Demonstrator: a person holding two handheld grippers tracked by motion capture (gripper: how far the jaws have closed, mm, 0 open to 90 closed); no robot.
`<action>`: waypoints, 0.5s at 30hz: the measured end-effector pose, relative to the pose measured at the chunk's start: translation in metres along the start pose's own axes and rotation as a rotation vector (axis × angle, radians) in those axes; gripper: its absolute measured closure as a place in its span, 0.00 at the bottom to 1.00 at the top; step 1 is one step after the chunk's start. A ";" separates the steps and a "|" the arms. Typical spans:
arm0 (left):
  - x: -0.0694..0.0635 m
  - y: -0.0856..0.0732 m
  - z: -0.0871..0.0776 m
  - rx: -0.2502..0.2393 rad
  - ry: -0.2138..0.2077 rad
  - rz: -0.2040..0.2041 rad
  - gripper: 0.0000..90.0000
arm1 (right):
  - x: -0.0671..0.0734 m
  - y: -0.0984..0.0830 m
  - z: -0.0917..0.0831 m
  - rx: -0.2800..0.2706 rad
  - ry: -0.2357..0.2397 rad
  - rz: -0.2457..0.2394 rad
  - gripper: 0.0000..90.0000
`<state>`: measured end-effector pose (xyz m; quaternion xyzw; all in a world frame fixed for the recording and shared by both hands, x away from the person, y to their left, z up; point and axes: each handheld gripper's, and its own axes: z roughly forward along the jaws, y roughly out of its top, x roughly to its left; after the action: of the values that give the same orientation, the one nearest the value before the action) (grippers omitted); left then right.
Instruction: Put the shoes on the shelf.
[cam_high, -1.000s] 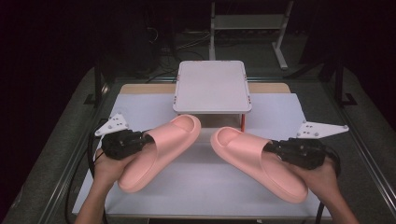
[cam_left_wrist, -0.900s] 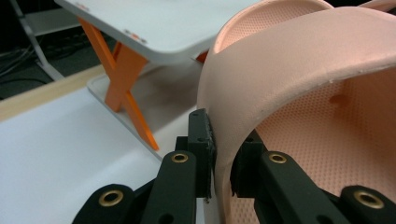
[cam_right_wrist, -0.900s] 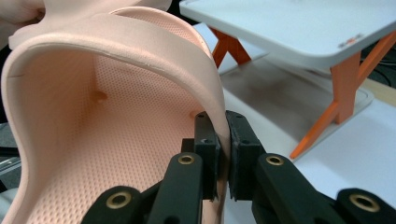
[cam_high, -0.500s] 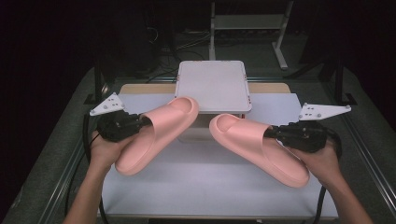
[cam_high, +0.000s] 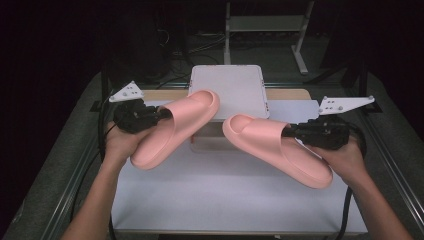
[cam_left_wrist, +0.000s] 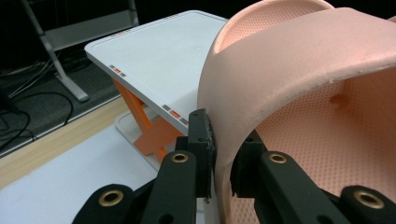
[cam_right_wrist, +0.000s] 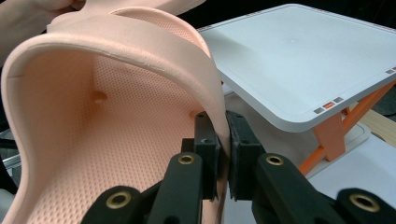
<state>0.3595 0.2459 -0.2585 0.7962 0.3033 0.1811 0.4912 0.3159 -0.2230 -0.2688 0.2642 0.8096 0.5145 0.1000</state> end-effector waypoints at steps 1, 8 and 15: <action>0.001 0.001 0.002 0.003 0.001 -0.002 0.90 | 0.000 0.000 0.000 0.000 0.000 0.000 0.93; 0.012 0.009 0.013 0.020 0.018 -0.017 0.90 | -0.012 0.010 0.003 0.005 0.000 0.002 0.93; 0.020 0.017 0.020 0.027 0.034 -0.024 0.90 | -0.022 0.023 0.006 0.011 -0.007 0.001 0.93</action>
<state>0.3917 0.2404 -0.2527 0.7958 0.3236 0.1847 0.4773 0.3448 -0.2222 -0.2536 0.2669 0.8119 0.5092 0.1012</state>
